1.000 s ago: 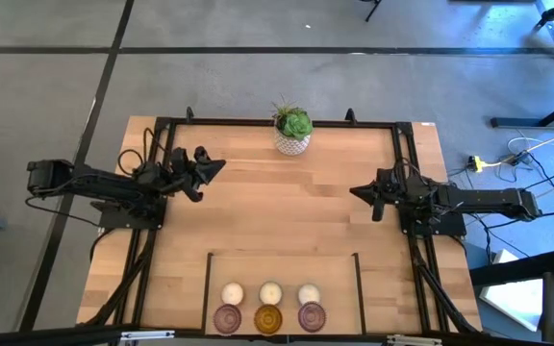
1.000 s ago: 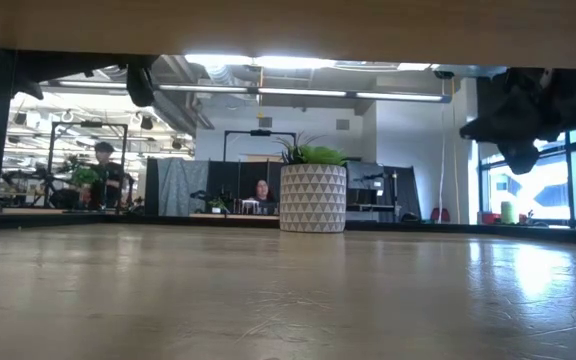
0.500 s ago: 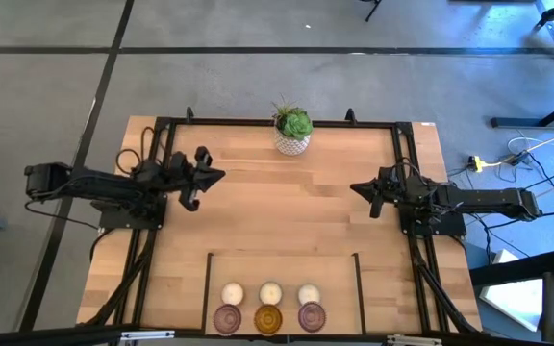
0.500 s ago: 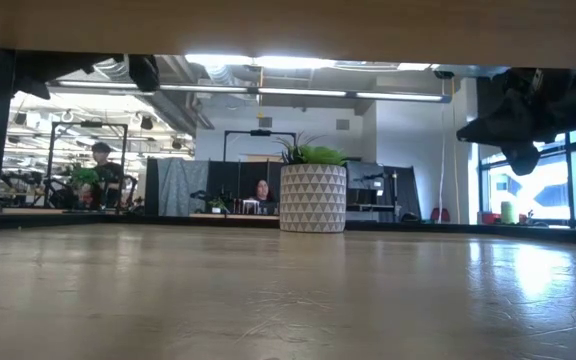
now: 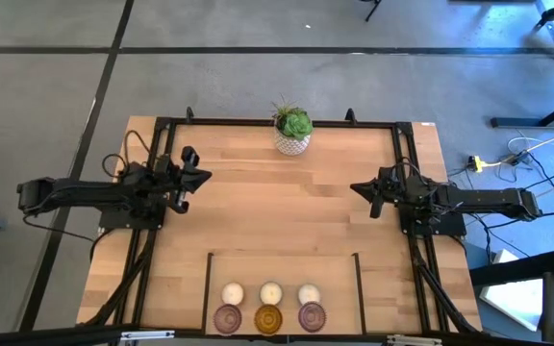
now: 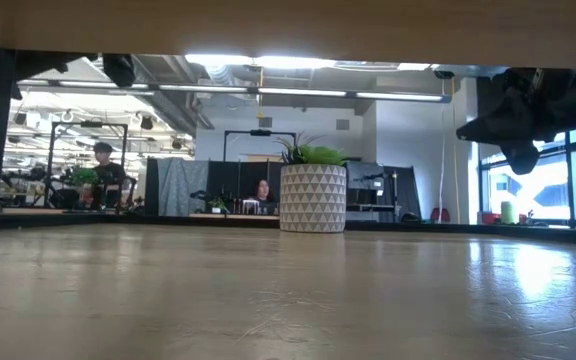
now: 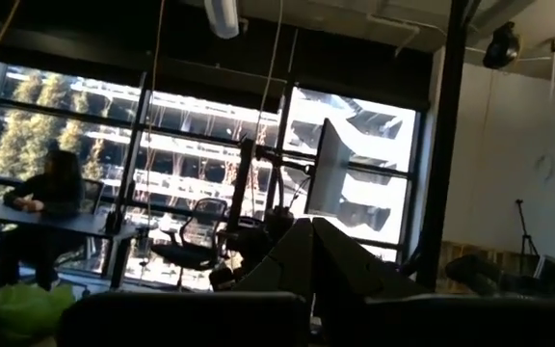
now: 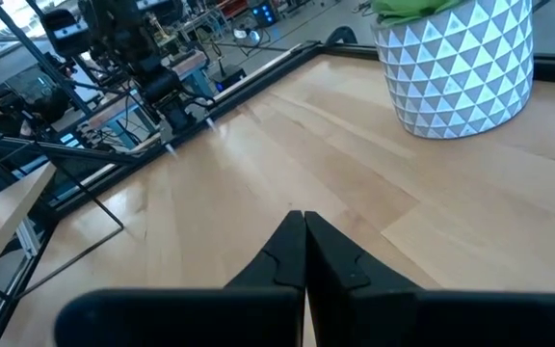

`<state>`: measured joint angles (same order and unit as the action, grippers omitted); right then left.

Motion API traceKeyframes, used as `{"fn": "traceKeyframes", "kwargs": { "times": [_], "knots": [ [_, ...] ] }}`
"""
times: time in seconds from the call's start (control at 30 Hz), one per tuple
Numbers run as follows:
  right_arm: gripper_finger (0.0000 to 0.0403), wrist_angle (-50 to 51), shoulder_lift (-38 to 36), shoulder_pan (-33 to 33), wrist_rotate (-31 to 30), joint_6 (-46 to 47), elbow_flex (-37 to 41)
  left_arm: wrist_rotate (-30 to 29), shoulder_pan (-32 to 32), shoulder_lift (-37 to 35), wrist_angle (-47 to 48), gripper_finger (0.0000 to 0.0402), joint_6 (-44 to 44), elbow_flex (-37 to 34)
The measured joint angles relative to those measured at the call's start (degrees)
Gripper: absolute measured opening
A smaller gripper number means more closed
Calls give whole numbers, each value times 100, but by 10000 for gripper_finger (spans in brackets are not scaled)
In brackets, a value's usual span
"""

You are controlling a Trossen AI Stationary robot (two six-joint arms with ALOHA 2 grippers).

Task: Pick & Place candle stick holders
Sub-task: Return to Home Position

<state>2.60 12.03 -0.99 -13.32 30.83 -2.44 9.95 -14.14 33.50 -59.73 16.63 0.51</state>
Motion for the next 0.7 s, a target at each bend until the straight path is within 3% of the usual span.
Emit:
{"fn": "traceKeyframes", "kwargs": {
  "times": [0.27, 0.5, 0.6, 0.7],
  "knots": [
    [0, -4, 0, 0, 0, 0, -2, -287, 374, -1626, 2084, 2, -316, 0],
    [0, -1, 0, 0, 0, 0, -2, -783, 603, -3334, 5198, 2, -954, 570],
    [0, 1, 0, 0, -2, 0, -2, -873, 629, -3346, 6709, 2, -1251, 1154],
    [0, 3, 0, -1, -1, 0, -2, -769, 629, -3269, 7209, 2, -1419, 1580]
  ]
}}
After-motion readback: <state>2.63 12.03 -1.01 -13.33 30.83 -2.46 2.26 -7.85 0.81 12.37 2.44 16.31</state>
